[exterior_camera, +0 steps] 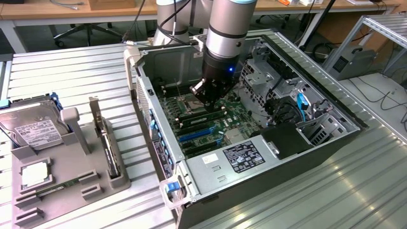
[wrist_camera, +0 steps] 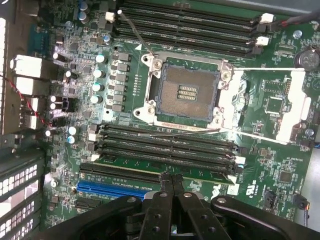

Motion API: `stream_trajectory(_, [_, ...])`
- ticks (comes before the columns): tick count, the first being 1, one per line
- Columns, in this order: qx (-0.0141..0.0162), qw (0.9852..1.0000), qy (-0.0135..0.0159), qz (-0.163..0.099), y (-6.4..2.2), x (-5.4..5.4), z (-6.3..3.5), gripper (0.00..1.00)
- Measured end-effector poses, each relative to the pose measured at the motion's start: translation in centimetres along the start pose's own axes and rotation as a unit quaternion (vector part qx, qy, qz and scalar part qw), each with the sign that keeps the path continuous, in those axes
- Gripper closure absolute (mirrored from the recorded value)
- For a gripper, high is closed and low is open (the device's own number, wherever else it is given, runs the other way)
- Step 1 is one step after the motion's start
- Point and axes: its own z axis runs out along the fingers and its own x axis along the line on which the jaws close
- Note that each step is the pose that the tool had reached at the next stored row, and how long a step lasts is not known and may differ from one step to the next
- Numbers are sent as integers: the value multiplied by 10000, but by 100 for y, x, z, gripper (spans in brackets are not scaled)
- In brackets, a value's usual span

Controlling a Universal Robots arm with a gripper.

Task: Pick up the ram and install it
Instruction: 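Press down the ram until it locks into place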

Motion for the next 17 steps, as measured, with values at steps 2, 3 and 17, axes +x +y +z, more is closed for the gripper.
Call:
stream_trajectory(2, [-3,9999,5,109,0,0,0,89])
stream_trajectory(3, [-4,9998,8,181,0,0,0,89])
stream_trajectory(17, [-6,9985,19,541,0,0,0,89])
